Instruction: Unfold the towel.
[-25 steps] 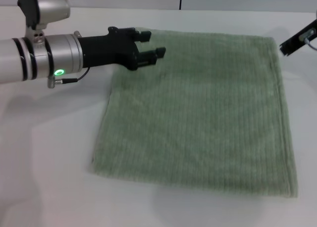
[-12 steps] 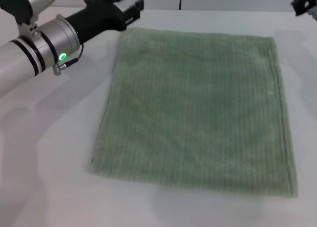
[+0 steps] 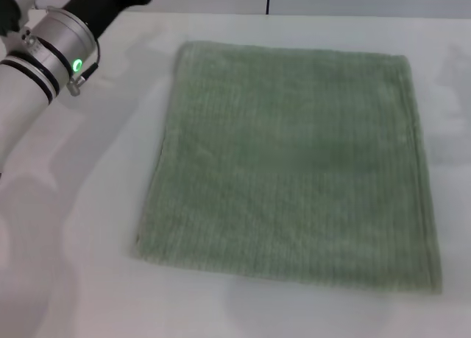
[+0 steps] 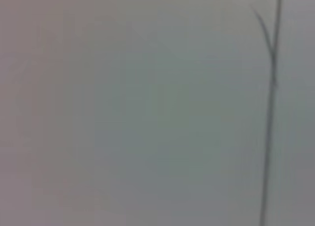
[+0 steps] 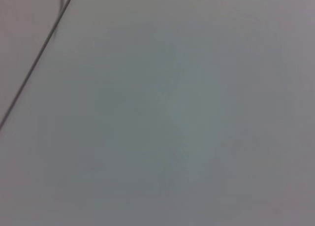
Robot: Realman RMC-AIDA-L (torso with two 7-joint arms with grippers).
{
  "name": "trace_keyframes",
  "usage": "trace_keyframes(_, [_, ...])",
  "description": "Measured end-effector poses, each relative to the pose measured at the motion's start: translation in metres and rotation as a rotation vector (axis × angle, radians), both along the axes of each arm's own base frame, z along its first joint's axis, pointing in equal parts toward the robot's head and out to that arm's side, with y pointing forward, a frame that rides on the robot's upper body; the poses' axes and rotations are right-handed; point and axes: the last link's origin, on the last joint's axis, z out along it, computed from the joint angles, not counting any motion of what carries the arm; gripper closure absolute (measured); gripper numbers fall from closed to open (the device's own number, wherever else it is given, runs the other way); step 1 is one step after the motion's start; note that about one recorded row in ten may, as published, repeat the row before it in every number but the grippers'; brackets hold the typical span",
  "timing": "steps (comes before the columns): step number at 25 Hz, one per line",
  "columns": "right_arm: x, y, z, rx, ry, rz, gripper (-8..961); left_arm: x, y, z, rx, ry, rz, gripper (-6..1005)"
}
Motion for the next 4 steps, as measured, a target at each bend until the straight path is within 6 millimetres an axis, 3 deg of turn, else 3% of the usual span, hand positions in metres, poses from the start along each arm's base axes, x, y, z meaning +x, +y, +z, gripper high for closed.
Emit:
trace_keyframes(1, [0.019,-0.015,-0.002,0.062,0.038,0.012,955,-0.003,0.001,0.003,0.03,-0.022,0.026,409])
trace_keyframes(2, [0.019,-0.015,-0.002,0.062,0.038,0.012,955,-0.003,0.001,0.003,0.03,-0.022,0.026,409])
trace_keyframes(4, [0.039,-0.029,0.001,0.121,0.11,0.001,955,-0.005,0.0,0.004,0.05,-0.039,0.039,409])
